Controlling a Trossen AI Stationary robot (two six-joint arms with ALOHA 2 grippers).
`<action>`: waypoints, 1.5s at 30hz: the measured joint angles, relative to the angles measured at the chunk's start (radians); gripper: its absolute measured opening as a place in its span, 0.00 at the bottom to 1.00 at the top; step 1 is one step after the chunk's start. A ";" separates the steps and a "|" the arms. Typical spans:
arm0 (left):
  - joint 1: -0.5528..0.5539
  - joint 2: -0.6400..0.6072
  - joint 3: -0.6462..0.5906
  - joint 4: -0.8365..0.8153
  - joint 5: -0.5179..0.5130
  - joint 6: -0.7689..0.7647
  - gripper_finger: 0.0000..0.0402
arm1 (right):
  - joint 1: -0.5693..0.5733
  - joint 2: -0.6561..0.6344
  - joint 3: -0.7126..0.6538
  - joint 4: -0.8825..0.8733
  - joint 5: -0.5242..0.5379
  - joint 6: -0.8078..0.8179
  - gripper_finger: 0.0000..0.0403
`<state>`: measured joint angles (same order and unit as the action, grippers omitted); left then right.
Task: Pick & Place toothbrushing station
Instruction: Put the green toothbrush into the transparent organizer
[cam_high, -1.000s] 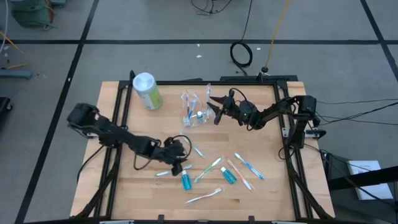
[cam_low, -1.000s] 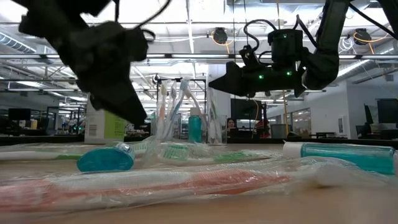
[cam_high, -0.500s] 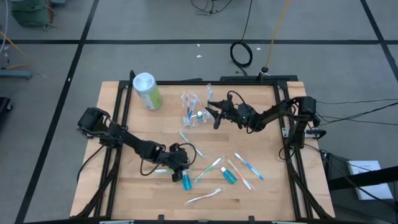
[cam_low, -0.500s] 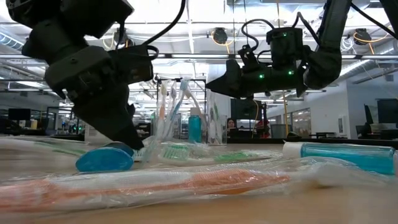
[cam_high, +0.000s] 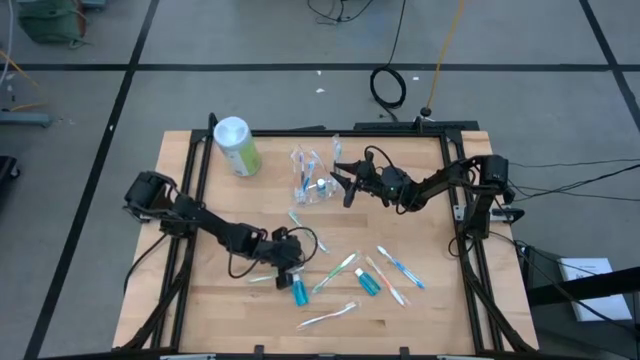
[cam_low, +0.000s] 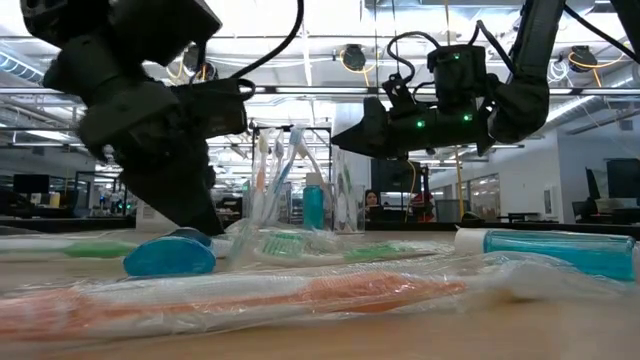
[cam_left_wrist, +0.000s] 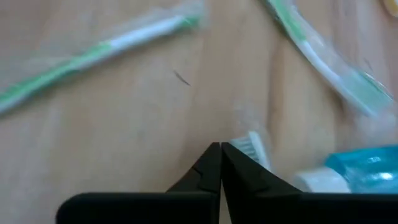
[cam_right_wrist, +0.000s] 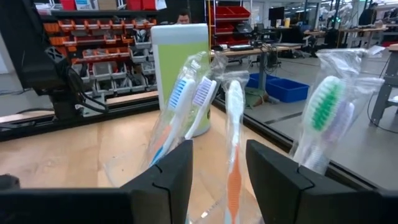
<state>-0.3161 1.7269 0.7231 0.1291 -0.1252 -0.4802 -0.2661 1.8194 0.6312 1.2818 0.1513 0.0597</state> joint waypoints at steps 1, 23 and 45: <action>0.009 -0.004 0.000 -0.001 0.000 0.000 0.03 | 0.000 0.000 0.000 -0.001 0.000 0.000 0.35; 0.104 -0.250 0.004 -0.257 0.381 0.013 0.03 | 0.000 0.000 -0.001 -0.030 0.000 0.000 0.35; 0.017 -0.029 0.008 -0.130 0.258 -0.006 0.43 | 0.000 0.000 -0.001 -0.031 0.000 0.000 0.35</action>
<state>-0.2989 1.6979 0.7307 -0.0010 0.1326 -0.4865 -0.2665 1.8194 0.6304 1.2510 0.1513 0.0597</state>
